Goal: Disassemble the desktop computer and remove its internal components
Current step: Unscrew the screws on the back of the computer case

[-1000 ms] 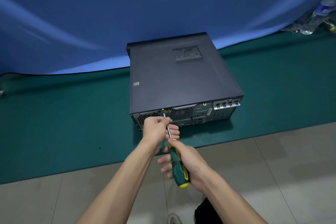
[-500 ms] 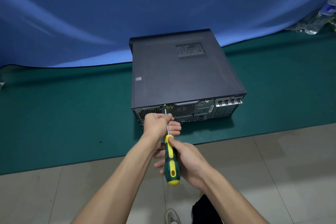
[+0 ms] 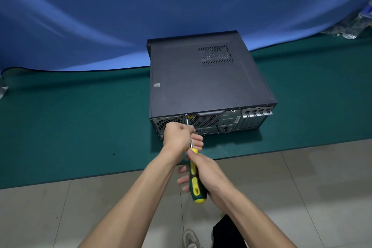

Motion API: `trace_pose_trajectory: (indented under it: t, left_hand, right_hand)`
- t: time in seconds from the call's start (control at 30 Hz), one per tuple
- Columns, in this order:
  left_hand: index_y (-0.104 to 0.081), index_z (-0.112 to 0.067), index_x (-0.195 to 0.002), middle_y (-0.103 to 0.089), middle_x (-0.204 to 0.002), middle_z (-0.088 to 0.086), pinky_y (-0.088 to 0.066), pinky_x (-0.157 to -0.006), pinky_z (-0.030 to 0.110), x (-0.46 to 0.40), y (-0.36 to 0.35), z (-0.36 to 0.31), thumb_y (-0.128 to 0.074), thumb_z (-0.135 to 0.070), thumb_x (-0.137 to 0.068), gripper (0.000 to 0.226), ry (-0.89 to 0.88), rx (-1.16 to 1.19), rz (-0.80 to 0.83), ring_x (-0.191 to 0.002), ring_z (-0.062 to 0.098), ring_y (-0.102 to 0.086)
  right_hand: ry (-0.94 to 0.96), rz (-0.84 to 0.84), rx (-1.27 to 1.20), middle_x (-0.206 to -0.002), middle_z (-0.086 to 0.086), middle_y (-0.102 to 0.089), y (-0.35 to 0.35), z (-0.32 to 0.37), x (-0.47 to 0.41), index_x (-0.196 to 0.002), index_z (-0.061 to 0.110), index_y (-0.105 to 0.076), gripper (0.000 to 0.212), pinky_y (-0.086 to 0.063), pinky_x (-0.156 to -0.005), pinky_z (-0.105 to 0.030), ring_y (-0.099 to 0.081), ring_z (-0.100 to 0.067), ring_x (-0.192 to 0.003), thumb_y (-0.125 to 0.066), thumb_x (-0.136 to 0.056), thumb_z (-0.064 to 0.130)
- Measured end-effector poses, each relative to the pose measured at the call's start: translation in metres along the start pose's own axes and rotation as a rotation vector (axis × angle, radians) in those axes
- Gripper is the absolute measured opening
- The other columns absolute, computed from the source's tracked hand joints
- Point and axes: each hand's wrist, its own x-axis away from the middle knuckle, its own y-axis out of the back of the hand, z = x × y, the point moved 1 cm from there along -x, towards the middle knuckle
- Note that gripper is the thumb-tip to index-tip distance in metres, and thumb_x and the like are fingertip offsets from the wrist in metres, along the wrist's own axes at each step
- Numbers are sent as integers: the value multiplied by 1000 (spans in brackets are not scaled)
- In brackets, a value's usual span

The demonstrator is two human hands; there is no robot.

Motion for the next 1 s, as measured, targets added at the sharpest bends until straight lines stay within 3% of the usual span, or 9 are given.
trace_pose_trajectory:
  t: [0.1, 0.2, 0.3, 0.43, 0.53, 0.67, 0.8, 1.0]
  left_hand:
    - [-55, 2, -84, -67, -58, 13, -54, -43, 31, 2, 0, 3, -38, -5, -99, 24, 14, 91, 59, -42, 22, -61]
    - [-56, -1, -86, -67, -60, 11, -52, -41, 26, 1, 6, 1, -47, -9, -97, 17, 37, 75, 105, -42, 19, -61]
    - [-56, -1, -78, -63, -53, 7, -48, -38, 22, 0, 9, -3, -57, -8, -93, 16, 11, -17, 45, -35, 15, -55]
    - [-53, 4, -80, -64, -60, 17, -52, -40, 29, 4, -1, -4, -41, -5, -99, 24, 50, 133, 45, -39, 20, -61]
    - [-53, 2, -84, -67, -58, 13, -53, -42, 29, 3, 0, -3, -38, -8, -100, 24, 76, 168, 95, -42, 20, -62]
    - [-56, 1, -82, -66, -55, 9, -50, -38, 25, -1, 8, -4, -56, -12, -94, 17, 22, 30, 45, -37, 16, -57]
    - [-51, 0, -75, -61, -60, 17, -49, -36, 26, -1, -2, -1, -45, -9, -99, 26, 35, 116, 3, -35, 20, -55]
    - [-56, 2, -83, -67, -63, 14, -54, -42, 28, -2, 2, 4, -42, -13, -100, 27, 52, 189, 87, -44, 20, -63]
  right_hand:
    - [21, -4, 23, -78, -7, -66, 7, 2, -1, -97, 6, -55, 20, -52, -61, -31, -65, -19, -55, -41, -101, 19]
    - [29, -54, -6, -77, -8, -66, 8, 2, -2, -89, 7, -55, 8, -51, -53, -22, -65, -17, -53, -57, -93, 13]
    - [42, -137, 15, -74, -7, -59, 5, -2, -5, -86, 9, -52, 22, -48, -60, -26, -61, -20, -59, -72, -82, 17]
    - [-41, 37, -109, -65, -6, -61, 0, -2, -4, -96, 3, -56, 17, -51, -51, -27, -61, -18, -49, -55, -94, 20]
    - [-47, 118, -156, -67, -11, -68, 4, 2, -5, -100, -2, -58, 22, -54, -53, -29, -65, -23, -54, -47, -97, 17]
    - [17, 25, -77, -62, -7, -65, 5, 1, -6, -87, 3, -57, 13, -54, -52, -25, -63, -17, -50, -62, -90, 14]
    - [-27, -6, -88, -61, -4, -60, 2, -2, -7, -86, 9, -48, 17, -46, -43, -23, -59, -15, -44, -62, -90, 18]
    - [-26, 65, -54, -70, -7, -69, 12, 1, -7, -95, 5, -58, 19, -51, -60, -29, -64, -21, -54, -49, -97, 22]
